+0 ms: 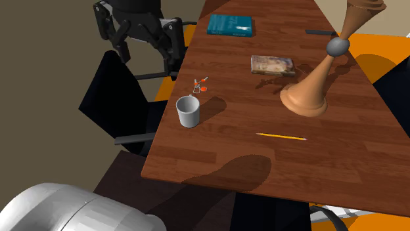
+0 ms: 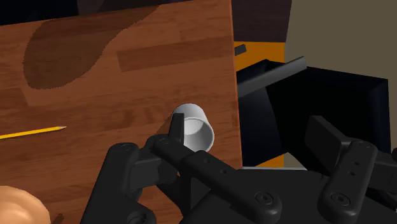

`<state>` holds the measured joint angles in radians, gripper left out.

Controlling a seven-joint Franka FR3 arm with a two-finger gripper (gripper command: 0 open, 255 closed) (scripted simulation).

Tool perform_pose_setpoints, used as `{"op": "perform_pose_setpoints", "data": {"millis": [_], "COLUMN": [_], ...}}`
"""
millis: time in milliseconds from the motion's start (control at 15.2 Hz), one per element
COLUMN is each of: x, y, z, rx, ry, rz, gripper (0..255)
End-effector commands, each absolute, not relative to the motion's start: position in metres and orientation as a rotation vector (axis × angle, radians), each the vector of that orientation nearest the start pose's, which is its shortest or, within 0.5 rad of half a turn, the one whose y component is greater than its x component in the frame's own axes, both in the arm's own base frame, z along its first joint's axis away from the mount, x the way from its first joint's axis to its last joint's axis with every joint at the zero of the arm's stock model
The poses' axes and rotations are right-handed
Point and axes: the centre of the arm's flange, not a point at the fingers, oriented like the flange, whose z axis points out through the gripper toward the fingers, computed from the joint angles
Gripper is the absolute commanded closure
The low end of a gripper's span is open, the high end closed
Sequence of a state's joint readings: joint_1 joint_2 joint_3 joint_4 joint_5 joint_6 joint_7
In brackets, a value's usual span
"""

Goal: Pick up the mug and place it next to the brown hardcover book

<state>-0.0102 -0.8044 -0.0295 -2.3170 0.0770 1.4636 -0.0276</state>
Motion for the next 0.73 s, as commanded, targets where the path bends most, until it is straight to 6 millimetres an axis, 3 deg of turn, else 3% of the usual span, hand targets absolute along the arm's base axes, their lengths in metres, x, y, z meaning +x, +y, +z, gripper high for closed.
{"op": "perform_pose_setpoints", "data": {"millis": [0, 660], "x": [0.291, 0.355], "y": [-0.006, -0.032], "z": [0.606, 0.495], "rx": [-3.041, -3.051], "ry": [-0.006, -0.030], "rz": [0.070, 0.055], "gripper": [0, 0]}}
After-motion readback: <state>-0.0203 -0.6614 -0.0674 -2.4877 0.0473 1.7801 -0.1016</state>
